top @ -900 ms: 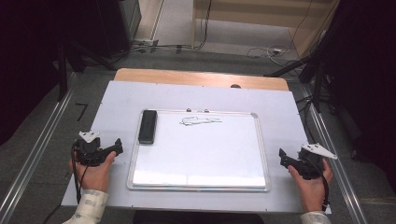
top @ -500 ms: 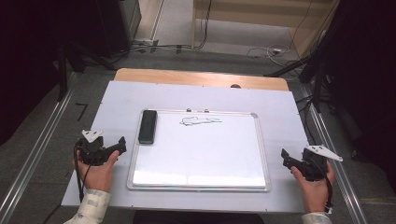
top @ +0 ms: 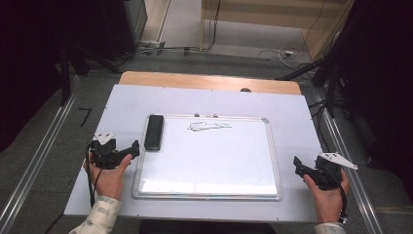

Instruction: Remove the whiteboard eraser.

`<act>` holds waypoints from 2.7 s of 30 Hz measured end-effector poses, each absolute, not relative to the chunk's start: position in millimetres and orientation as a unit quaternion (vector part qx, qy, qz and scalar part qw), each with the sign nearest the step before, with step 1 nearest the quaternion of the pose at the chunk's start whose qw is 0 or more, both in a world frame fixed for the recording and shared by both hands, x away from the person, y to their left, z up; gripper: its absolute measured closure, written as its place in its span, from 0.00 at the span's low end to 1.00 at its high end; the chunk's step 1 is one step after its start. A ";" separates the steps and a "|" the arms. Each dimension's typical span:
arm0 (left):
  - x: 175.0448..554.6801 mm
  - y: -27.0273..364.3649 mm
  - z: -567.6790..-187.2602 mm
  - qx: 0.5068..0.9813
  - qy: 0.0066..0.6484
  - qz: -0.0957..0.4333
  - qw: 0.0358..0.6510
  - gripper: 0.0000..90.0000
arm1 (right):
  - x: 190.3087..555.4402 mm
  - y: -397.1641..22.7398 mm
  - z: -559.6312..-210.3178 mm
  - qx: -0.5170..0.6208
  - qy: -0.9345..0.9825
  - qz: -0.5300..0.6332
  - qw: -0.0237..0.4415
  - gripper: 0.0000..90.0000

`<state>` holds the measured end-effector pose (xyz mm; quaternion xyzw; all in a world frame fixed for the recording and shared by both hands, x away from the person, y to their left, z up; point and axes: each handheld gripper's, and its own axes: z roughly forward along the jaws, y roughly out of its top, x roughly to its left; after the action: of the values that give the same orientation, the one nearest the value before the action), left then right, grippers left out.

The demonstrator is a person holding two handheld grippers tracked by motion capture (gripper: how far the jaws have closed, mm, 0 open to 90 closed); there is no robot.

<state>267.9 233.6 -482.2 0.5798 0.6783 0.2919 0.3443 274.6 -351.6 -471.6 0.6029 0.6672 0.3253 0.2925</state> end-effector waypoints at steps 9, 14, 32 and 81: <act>276.0 223.3 -480.1 0.585 0.673 0.286 0.350 0.08 | 275.0 -349.6 -472.0 0.603 0.669 0.325 0.289 0.17; 282.4 215.3 -477.3 0.591 0.667 0.282 0.354 0.08 | 275.6 -349.5 -473.0 0.605 0.670 0.321 0.288 0.18; 317.9 192.7 -480.4 0.606 0.661 0.270 0.350 0.22 | 275.2 -349.4 -472.3 0.604 0.670 0.326 0.284 0.18; 371.8 169.5 -492.0 0.641 0.648 0.257 0.322 0.40 | 274.9 -349.6 -472.1 0.600 0.673 0.328 0.282 0.19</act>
<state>371.8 169.5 -492.0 0.6406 0.6479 0.2574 0.3218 274.9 -349.6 -472.1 0.5996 0.6731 0.3283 0.2822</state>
